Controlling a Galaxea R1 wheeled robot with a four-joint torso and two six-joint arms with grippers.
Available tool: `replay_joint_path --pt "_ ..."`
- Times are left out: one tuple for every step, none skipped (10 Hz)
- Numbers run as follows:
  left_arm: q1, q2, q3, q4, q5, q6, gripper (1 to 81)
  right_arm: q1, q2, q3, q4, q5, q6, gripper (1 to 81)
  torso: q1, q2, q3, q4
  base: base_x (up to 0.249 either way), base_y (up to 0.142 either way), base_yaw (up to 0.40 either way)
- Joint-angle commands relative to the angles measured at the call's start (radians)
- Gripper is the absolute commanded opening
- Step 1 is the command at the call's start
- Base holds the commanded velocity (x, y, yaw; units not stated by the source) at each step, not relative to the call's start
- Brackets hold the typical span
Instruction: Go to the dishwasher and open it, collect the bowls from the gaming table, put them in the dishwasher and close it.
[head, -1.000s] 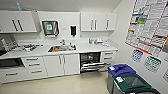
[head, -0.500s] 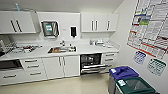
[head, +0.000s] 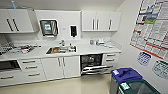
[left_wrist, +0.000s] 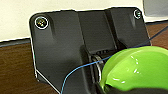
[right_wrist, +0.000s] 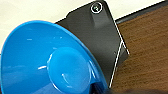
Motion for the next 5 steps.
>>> replay_joint_path --pt "-0.033 -0.001 0.003 0.002 0.042 0.008 1.0 0.037 -0.011 0.001 -0.012 -0.043 -0.004 1.0 0.0 0.0 0.0 0.0 0.125 0.0 0.0" --pt "-0.033 -0.001 0.003 -0.003 0.042 0.008 1.0 0.034 -0.011 -0.001 -0.012 -0.042 -0.004 1.0 0.0 0.0 0.0 0.0 0.125 0.0 0.0" --pt "-0.031 -0.003 0.003 -0.004 0.042 0.008 1.0 0.034 -0.009 -0.001 -0.012 -0.042 -0.004 1.0 -0.002 -0.001 0.001 0.0 0.125 0.0 0.0" --pt "-0.031 -0.003 0.003 -0.004 0.042 0.008 1.0 0.034 -0.009 -0.001 -0.011 -0.042 -0.004 1.0 -0.002 -0.001 0.001 0.0 0.125 0.0 0.0" --pt "-0.031 -0.001 0.003 -0.004 0.042 0.008 1.0 0.032 -0.009 -0.001 -0.011 -0.042 -0.004 1.0 -0.002 -0.001 0.001 0.0 0.125 0.0 0.0"
